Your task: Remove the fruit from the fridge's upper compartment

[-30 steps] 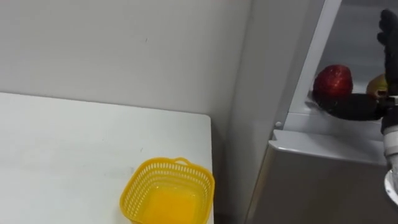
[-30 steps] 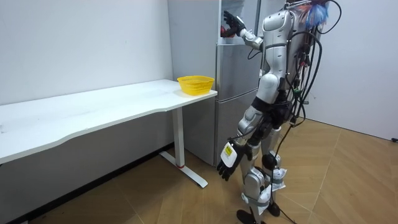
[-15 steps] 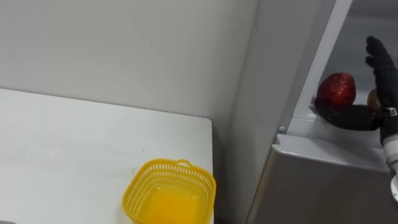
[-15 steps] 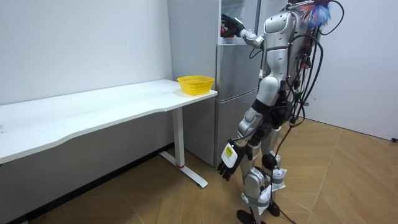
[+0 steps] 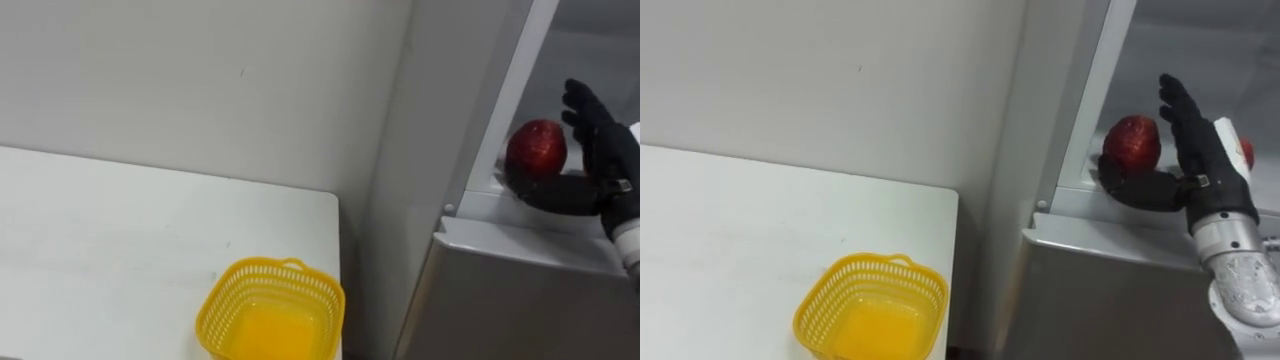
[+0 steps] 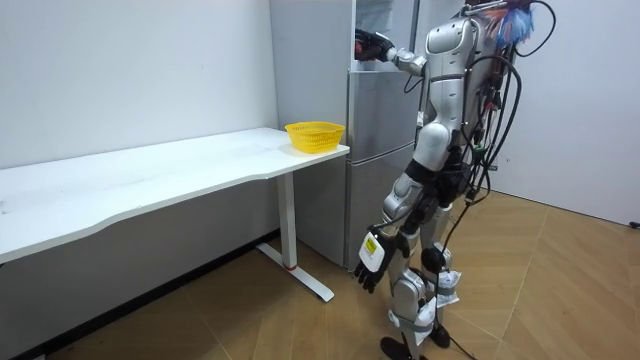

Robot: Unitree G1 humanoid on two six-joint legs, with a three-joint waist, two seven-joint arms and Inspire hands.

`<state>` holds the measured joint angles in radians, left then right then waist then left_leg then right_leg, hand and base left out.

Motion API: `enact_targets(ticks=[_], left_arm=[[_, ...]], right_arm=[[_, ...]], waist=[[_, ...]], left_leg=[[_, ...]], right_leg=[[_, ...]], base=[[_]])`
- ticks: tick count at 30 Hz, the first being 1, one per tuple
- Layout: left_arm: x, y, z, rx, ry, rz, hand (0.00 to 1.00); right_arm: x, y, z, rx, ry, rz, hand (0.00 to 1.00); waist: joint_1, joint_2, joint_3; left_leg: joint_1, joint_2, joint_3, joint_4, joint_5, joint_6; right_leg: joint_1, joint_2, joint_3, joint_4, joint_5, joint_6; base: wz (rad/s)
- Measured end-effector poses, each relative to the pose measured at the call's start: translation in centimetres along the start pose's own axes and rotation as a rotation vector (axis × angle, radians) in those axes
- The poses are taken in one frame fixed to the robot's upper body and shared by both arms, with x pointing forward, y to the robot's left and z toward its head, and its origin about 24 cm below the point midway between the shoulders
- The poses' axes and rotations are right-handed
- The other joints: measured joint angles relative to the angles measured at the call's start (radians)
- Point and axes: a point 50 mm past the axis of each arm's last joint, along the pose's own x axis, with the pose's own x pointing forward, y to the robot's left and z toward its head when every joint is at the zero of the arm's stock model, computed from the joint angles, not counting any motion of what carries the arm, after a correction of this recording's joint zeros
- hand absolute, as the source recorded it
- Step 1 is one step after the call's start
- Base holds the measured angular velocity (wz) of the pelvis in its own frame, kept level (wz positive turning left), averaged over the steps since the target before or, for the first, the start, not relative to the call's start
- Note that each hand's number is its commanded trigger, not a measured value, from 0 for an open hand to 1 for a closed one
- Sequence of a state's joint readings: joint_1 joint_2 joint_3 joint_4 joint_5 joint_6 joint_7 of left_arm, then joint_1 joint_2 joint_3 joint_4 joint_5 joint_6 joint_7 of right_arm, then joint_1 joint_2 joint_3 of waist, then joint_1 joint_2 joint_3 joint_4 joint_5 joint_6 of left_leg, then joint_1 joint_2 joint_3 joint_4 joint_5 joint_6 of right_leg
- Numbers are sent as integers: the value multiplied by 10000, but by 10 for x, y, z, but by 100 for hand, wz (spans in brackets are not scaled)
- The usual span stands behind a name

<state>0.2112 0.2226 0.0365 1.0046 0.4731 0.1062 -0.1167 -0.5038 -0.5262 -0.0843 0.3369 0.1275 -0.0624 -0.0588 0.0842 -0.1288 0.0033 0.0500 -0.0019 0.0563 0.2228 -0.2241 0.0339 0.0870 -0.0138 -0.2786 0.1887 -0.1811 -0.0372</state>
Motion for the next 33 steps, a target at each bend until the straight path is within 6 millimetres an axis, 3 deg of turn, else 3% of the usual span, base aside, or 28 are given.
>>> enact_targets(ticks=[5,7,9,20,28,33], left_arm=[[-1,-2,-5,-8,151,-21,0],[-1,-2,-7,-14,223,-7,0],[-1,-2,-8,-32,295,84,0],[-2,9,-11,38,458,436,0],[-2,13,-11,40,507,614,0],[-2,13,-11,36,497,716,0]], right_arm=[[5,1,-6,890,413,261,0],[7,2,-7,1009,541,416,81],[11,2,-9,941,715,575,100],[19,1,-11,774,1183,942,100],[21,1,-8,795,1103,944,100],[23,1,-2,687,872,963,100]], waist=[[-27,64,-19],[-35,95,-22],[-33,102,-29],[-25,-134,-130],[-54,-156,-92],[-95,-109,-20]], left_leg=[[61,0,1,-5,2,-3],[149,1,-3,-19,2,-3],[177,1,-6,-10,6,-7],[310,-24,-39,13,21,-12],[309,-33,-68,-26,16,-8],[276,-34,-50,-35,16,-8]], right_leg=[[67,5,0,-16,9,-10],[155,8,-1,-23,9,-10],[190,8,1,-21,9,-10],[417,9,-3,-174,1,-22],[420,6,-18,-192,3,-17],[381,5,-7,-200,2,-17]], base=[[0],[0],[0],[0],[0],[0]])
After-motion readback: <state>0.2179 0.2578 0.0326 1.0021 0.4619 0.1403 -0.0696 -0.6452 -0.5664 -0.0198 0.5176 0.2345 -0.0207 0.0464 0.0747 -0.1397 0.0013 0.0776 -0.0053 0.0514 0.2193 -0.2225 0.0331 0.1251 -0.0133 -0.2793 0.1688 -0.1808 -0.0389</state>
